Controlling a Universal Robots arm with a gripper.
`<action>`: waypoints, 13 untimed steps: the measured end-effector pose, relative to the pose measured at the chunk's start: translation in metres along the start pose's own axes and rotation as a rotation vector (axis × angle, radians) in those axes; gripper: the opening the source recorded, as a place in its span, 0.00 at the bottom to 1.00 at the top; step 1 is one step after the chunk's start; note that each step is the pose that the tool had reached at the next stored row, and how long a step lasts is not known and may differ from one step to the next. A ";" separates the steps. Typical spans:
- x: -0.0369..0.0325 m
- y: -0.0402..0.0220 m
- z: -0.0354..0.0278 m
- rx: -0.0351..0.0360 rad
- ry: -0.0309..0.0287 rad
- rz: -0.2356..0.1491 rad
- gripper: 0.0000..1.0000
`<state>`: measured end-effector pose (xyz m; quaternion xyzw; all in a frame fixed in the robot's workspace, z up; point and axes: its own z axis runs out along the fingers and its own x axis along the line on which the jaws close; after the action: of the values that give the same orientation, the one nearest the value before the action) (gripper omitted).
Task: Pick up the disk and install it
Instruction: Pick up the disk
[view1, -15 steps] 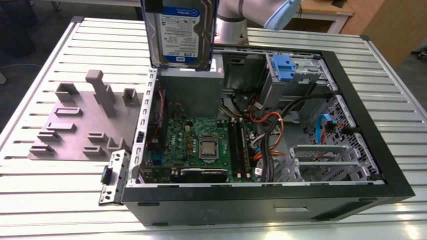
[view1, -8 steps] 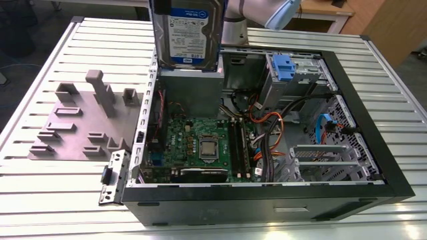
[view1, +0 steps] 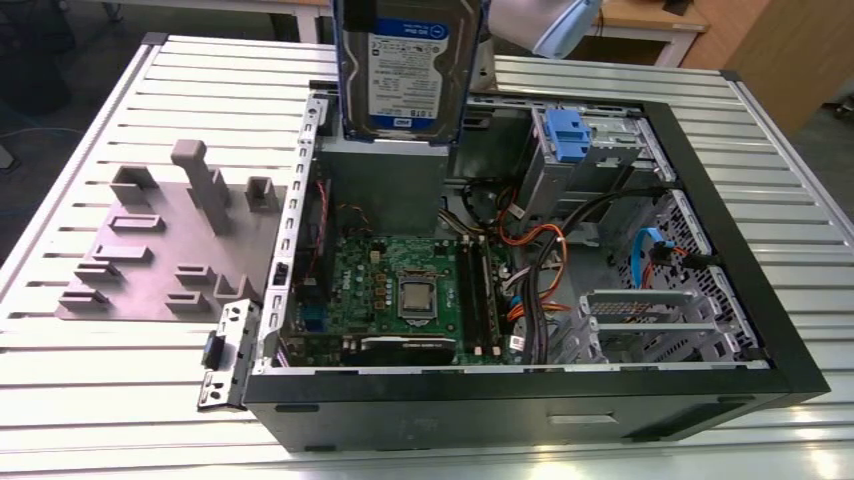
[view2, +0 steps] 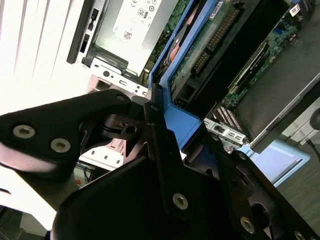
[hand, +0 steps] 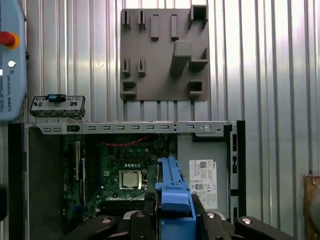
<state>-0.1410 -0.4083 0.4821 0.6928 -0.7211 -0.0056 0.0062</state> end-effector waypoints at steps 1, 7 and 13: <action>0.0000 -0.0004 0.0001 0.0001 -0.0001 0.000 0.37; 0.0000 -0.0009 0.0000 0.0001 -0.0001 0.000 0.37; 0.0000 -0.0042 0.0005 0.0001 0.0000 0.000 0.37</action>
<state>-0.1368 -0.4084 0.4815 0.6927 -0.7211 -0.0055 0.0062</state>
